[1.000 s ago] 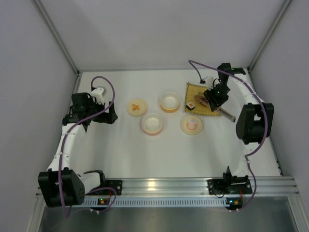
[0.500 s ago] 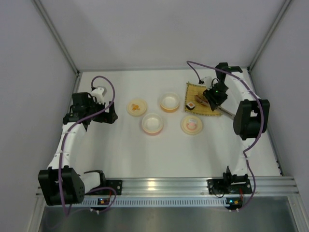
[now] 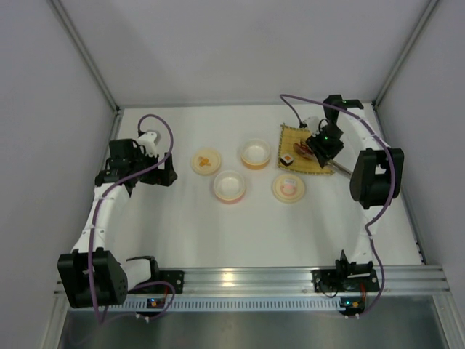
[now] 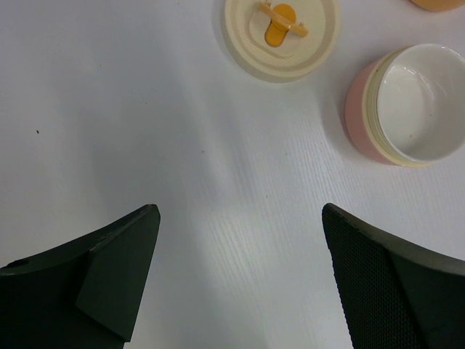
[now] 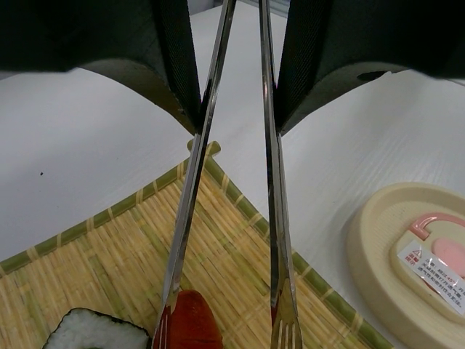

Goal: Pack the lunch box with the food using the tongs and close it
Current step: Pick up the fake food from the plate.

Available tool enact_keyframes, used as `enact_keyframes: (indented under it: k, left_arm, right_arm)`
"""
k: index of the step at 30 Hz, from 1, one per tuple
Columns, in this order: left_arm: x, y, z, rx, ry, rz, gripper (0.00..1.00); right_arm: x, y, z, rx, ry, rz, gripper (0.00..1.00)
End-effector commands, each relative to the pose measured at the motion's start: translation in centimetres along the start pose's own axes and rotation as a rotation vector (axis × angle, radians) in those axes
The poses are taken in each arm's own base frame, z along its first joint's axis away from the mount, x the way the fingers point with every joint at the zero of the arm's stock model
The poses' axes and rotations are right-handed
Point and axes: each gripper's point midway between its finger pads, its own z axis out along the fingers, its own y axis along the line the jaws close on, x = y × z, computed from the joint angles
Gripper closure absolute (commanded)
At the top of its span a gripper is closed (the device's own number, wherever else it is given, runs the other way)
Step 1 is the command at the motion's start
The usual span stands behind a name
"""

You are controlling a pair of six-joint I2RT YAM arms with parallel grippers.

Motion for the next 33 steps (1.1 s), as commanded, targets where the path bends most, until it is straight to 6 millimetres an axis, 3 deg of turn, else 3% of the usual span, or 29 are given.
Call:
enact_keyframes:
  k: [1, 24, 27, 33]
  left_arm:
    - [-2.1, 0.0, -0.3, 0.006, -0.056, 0.028, 0.02]
    - [-2.0, 0.1, 0.2, 0.011, -0.046, 0.021, 0.01]
    - [-2.0, 0.2, 0.2, 0.007, -0.046, 0.020, 0.02]
    - [-1.9, 0.1, 0.1, 0.007, -0.043, 0.015, 0.02]
  right_arm:
    - [-0.2, 0.0, -0.4, -0.001, 0.029, -0.027, 0.57]
    - [0.2, -1.2, 0.1, 0.015, 0.082, -0.018, 0.55]
    - [0.1, -0.8, 0.3, 0.003, 0.084, -0.024, 0.60]
    - [-0.4, 0.3, -1.1, -0.018, 0.045, -0.027, 0.88]
